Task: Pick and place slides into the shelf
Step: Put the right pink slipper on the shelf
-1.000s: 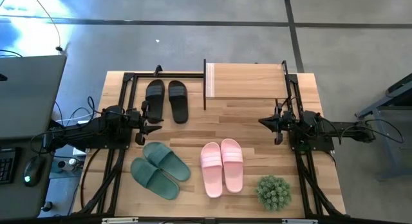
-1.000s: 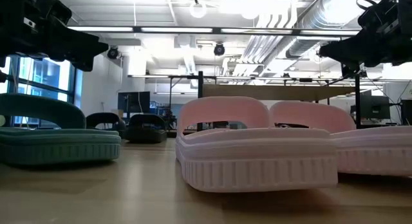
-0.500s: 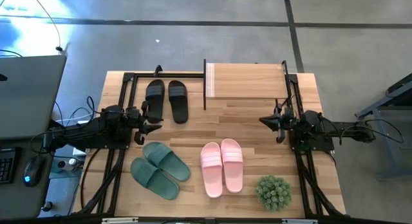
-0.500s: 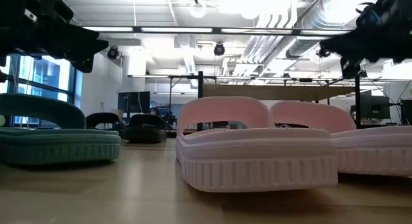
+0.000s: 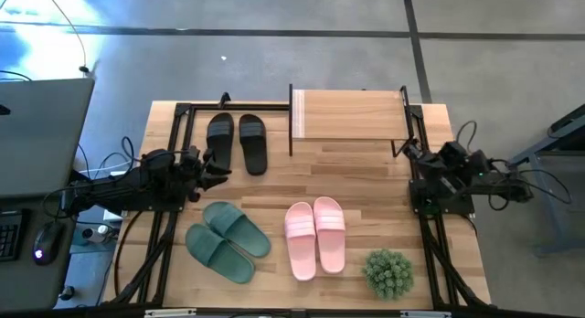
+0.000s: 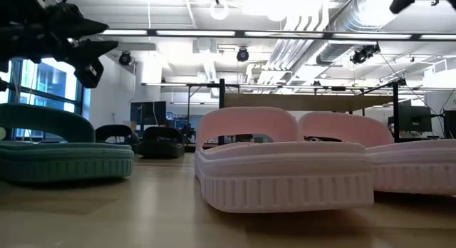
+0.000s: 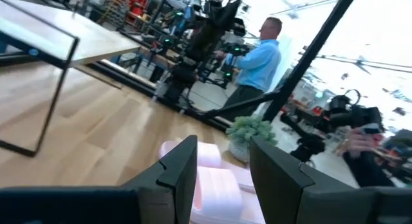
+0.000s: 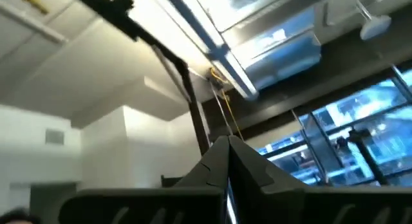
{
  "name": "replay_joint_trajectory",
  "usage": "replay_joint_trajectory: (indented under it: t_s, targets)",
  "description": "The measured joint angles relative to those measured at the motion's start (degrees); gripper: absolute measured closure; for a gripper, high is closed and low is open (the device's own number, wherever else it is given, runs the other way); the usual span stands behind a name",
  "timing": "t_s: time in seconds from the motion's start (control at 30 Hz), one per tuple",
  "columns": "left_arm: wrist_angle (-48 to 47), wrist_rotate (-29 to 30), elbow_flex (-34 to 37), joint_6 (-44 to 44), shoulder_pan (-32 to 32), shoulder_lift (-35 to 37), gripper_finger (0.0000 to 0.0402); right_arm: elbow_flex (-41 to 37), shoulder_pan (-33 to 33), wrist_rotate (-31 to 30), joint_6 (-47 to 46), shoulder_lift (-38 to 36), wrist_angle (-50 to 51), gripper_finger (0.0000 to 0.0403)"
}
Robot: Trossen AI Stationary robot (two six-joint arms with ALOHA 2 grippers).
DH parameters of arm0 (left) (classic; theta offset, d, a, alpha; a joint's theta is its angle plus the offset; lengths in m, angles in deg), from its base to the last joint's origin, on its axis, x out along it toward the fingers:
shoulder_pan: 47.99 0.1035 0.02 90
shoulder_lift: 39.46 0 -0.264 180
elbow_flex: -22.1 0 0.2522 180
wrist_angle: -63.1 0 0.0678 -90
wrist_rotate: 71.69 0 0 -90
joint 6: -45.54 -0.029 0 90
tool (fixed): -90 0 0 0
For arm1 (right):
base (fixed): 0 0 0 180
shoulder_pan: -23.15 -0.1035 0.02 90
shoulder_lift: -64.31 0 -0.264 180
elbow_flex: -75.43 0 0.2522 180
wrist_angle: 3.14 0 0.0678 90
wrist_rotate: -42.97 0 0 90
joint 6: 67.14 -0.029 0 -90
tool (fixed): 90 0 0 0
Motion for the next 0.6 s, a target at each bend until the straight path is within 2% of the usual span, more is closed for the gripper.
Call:
replay_joint_trajectory:
  t_s: [0.13, 0.3, 0.5, 0.6]
  targets:
    - [2.40, -2.56, 0.00, 0.18, 0.00, 0.00, 0.0275, 7.08, 0.00, 3.60, 2.69, 3.49, 5.01, 0.0403]
    - [3.36, -4.57, 0.00, -0.09, -0.02, 0.00, 0.0275, 19.09, 0.00, 11.80, 4.81, 12.66, 16.38, 0.0403]
    - [3.03, -4.57, 0.00, -0.27, -0.02, 0.00, 0.0275, 33.94, -0.18, 12.26, 5.64, 28.29, 35.11, 0.0403]
    - [2.66, -4.61, 0.00, -0.30, -0.02, 0.00, 0.0275, 41.00, -2.26, 11.85, 8.53, 35.87, 43.03, 0.0403]
